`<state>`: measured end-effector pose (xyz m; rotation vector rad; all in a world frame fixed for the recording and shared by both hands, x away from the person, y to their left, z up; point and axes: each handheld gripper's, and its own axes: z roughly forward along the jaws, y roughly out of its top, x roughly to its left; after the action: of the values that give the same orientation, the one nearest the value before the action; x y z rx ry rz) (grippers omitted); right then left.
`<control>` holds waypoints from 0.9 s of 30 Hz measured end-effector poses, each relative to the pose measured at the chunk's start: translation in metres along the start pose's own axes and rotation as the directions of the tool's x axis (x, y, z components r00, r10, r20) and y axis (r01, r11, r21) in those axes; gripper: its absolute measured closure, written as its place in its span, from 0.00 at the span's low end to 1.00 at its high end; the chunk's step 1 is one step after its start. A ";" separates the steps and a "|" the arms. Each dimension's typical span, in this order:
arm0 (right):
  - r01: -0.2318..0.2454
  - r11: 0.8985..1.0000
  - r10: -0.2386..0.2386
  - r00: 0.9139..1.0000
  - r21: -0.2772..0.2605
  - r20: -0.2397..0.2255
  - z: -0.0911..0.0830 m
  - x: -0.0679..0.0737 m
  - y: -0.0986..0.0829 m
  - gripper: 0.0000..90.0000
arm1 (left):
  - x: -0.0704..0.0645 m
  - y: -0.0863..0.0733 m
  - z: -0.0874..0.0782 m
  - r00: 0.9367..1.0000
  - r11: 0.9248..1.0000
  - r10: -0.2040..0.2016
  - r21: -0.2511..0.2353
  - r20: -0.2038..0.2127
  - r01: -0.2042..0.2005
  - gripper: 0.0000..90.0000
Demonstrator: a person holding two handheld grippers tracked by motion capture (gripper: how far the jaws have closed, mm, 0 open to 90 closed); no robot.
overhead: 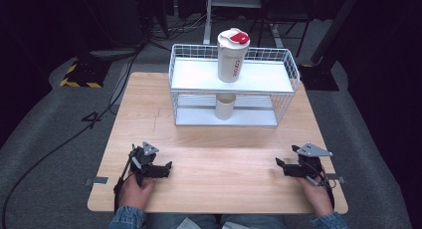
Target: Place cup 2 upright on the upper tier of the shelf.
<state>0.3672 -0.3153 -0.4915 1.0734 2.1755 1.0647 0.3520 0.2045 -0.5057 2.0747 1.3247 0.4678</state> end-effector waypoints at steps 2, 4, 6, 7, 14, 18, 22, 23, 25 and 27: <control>-0.009 1.000 0.009 1.000 0.017 -0.004 0.002 0.000 -0.003 0.17 | 0.000 0.000 0.000 1.000 1.000 0.001 0.000 0.000 -0.001 0.03; -0.009 1.000 0.009 1.000 0.024 -0.005 0.003 0.000 -0.006 0.17 | 0.000 0.000 0.000 1.000 1.000 0.002 0.001 0.000 -0.002 0.03; -0.011 0.999 0.011 1.000 0.036 -0.001 0.004 0.000 -0.008 0.17 | 0.000 0.000 0.000 1.000 1.000 0.002 0.000 0.001 -0.002 0.03; -0.012 0.998 0.012 1.000 0.056 -0.004 0.005 -0.001 -0.010 0.17 | 0.000 0.000 0.000 1.000 1.000 0.000 0.000 0.000 0.000 0.03; -0.024 0.994 0.027 0.999 0.104 -0.023 0.006 -0.005 -0.012 0.17 | 0.000 0.000 0.000 1.000 1.000 0.000 0.000 0.000 0.000 0.03; -0.041 0.992 0.044 0.999 0.121 -0.023 0.006 -0.007 -0.012 0.16 | 0.000 0.000 0.000 1.000 1.000 0.001 0.000 0.001 -0.001 0.03; -0.071 0.989 0.072 0.997 0.132 -0.001 0.007 -0.006 -0.012 0.12 | 0.000 0.000 0.000 1.000 1.000 0.001 0.001 0.001 -0.001 0.03; -0.091 0.986 0.092 0.996 0.140 -0.002 0.007 -0.007 -0.012 0.10 | 0.000 0.000 0.000 1.000 1.000 0.000 0.000 0.000 0.000 0.03; -0.092 0.985 0.092 0.996 0.143 0.003 0.007 -0.007 -0.012 0.10 | 0.000 0.000 0.000 1.000 1.000 0.002 0.001 0.001 -0.002 0.03; -0.092 0.985 0.092 0.996 0.143 0.004 0.007 -0.007 -0.012 0.09 | 0.000 0.000 0.000 1.000 1.000 0.001 0.000 0.000 -0.001 0.03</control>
<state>0.3708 -0.3223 -0.5050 1.2480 2.2522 0.9610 0.3520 0.2045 -0.5057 2.0757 1.3241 0.4678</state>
